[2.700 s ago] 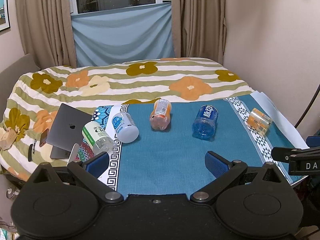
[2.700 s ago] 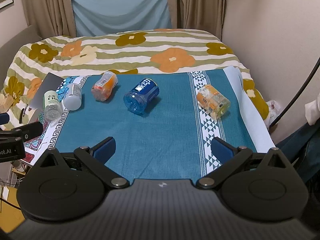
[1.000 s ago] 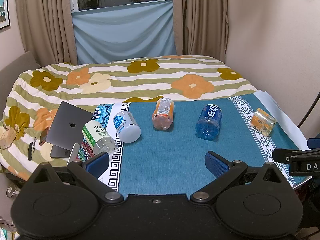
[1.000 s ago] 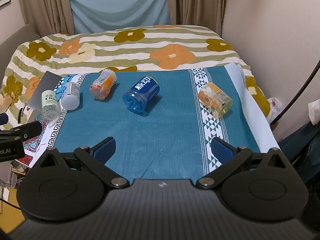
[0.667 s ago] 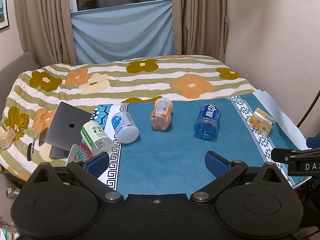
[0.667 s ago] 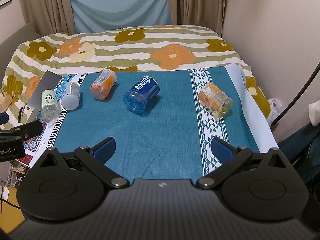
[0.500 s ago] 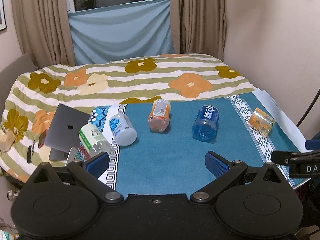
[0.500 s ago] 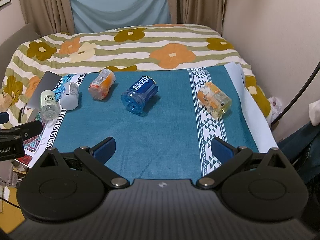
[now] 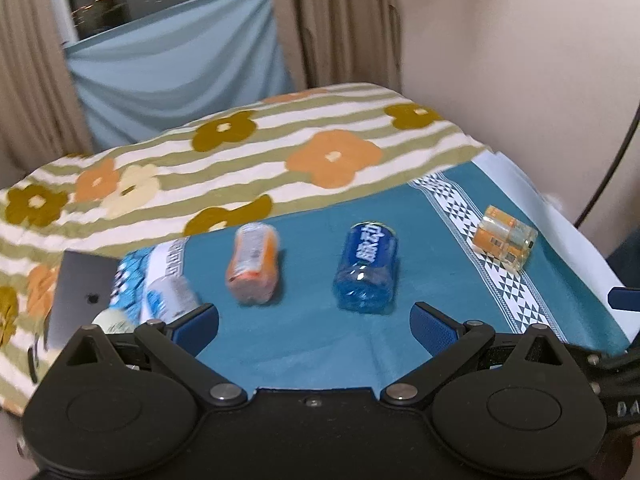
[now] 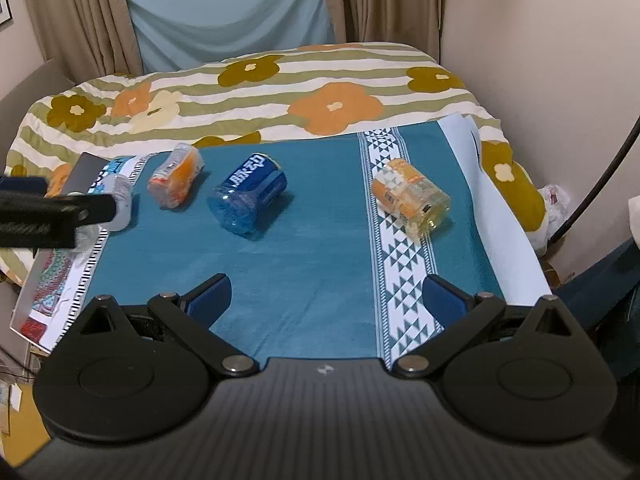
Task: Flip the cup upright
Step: 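Move the left tool to the lying blue cup and close on it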
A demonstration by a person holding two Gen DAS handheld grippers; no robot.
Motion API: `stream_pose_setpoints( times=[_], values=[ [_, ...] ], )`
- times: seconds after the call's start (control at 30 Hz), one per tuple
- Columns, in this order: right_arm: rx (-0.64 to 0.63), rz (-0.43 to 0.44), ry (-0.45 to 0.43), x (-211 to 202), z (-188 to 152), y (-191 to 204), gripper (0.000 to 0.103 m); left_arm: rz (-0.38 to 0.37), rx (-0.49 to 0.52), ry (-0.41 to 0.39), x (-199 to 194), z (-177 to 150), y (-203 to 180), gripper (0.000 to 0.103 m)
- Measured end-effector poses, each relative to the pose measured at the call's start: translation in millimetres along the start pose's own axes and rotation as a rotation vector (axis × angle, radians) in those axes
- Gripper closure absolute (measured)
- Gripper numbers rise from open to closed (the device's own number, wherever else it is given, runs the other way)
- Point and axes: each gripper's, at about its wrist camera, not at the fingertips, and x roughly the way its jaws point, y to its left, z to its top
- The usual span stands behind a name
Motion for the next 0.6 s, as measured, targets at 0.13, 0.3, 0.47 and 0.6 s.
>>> stream_pose_setpoints(
  times=[0.13,0.3,0.47,0.6],
  values=[
    [0.005,0.024,0.011,16,0,-13,0.0,-0.045,0.045,0.039,29,20,-9,0.0],
    [0.013,0.05,0.033,36,1,-27,0.0,-0.082,0.083,0.105,73,45,-19,0.0],
    [0.003,0.071,0.091,57,2,-38,0.0,-0.114,0.137,0.178,116,60,-31,0.0],
    [0.007,0.069,0.105,71,1,-46,0.0,-0.127,0.19,0.239,147,65,-41,0.002]
  ],
)
